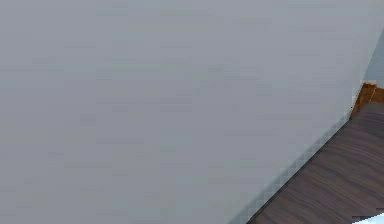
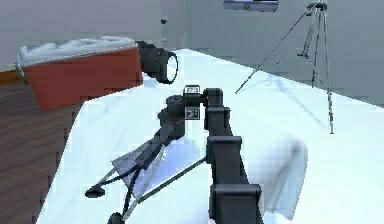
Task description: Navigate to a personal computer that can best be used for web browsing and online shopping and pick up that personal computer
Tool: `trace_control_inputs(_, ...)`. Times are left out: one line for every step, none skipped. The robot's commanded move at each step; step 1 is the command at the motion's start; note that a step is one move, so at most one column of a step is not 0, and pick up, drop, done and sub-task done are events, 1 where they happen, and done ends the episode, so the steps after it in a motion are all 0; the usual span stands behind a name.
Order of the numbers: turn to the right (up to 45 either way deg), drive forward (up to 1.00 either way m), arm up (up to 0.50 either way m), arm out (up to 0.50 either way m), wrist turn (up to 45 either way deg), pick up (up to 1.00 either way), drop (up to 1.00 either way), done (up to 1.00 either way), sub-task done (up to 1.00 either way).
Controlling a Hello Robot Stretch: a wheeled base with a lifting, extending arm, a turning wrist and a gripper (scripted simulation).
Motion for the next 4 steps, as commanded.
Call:
trace_control_inputs(0.0,0.00,0.00,0.00,45.0,0.00,0.00,0.00,0.00)
trace_control_inputs(0.0,0.00,0.00,0.00,27.0,0.00,0.00,0.00,0.00)
trace_control_inputs(0.0,0.00,-0.30,0.00,0.0,0.00,0.00,0.00,0.00)
trace_control_inputs(0.0,0.00,0.00,0.00,0.0,1.00,0.00,0.00,0.00)
